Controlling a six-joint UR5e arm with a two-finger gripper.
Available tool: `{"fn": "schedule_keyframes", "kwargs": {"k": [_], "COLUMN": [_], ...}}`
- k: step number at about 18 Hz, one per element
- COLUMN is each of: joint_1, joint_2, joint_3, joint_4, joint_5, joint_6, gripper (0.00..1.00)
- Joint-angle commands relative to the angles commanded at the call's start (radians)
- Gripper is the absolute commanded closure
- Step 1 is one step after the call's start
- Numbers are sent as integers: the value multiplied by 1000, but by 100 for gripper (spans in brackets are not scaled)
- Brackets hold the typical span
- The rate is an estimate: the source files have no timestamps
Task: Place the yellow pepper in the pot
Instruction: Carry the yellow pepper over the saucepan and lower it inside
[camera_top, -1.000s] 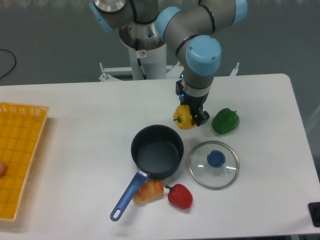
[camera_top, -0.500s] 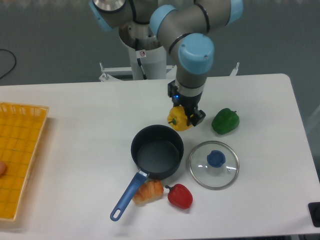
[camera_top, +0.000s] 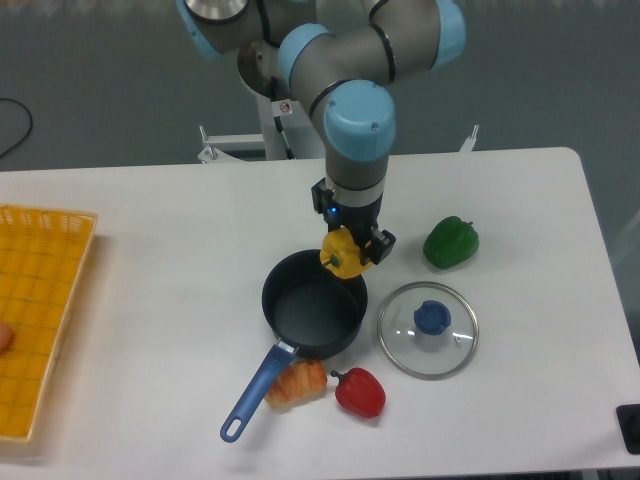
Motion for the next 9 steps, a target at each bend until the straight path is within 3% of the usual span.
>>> {"fn": "schedule_keyframes", "kwargs": {"k": [9], "joint_1": [-58], "joint_2": [-67], "joint_3": [3], "joint_4": [86], "joint_5": [8], "joint_6": [-210], "gripper": [40]}}
